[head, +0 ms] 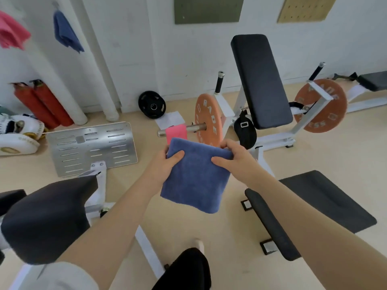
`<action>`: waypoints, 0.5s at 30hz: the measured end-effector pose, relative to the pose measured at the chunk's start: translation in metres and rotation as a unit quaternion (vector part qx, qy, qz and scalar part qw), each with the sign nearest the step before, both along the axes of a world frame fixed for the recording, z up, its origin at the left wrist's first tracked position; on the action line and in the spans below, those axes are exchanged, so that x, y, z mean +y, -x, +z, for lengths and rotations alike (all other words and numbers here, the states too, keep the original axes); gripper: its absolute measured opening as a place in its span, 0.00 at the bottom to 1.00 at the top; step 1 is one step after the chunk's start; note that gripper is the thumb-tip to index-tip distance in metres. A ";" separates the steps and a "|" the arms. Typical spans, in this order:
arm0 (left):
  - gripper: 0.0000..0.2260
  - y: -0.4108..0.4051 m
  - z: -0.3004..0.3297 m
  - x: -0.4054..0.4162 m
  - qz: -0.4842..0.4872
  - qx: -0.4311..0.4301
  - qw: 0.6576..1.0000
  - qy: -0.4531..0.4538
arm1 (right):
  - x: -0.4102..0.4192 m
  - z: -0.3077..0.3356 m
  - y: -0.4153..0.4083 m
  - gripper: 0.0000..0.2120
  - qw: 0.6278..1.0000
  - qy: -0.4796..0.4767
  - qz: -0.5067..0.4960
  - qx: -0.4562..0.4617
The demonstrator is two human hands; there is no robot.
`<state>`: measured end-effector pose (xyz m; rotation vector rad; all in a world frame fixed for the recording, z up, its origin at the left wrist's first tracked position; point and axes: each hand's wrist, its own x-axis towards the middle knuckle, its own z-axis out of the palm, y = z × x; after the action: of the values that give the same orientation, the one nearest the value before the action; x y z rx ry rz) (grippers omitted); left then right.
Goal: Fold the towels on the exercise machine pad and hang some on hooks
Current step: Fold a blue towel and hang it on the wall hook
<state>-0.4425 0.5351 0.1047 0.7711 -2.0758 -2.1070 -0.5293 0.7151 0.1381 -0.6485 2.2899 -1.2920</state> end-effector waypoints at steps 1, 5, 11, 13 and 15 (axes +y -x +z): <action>0.04 0.011 -0.002 -0.005 0.021 0.001 1.000 -0.005 | -0.009 0.000 0.011 0.05 1.000 -0.001 0.012 0.010; 0.17 0.071 -0.005 -0.032 0.063 0.017 0.998 0.019 | -0.046 0.002 0.070 0.06 0.998 -0.012 0.041 0.042; 0.21 0.175 0.008 -0.085 0.002 0.081 0.921 0.380 | -0.121 0.003 0.173 0.09 0.997 -0.014 0.062 0.040; 0.16 0.204 0.019 -0.102 -0.032 0.098 0.909 0.403 | -0.152 0.008 0.204 0.07 0.997 0.001 0.062 0.042; 0.14 0.231 0.032 -0.118 -0.045 0.113 0.928 0.353 | -0.181 0.012 0.231 0.05 0.997 0.001 0.067 0.043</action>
<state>-0.6740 0.4167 0.1370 0.3139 -2.4922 -1.2197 -0.7608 0.5337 0.1498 -0.8596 2.2686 -1.2263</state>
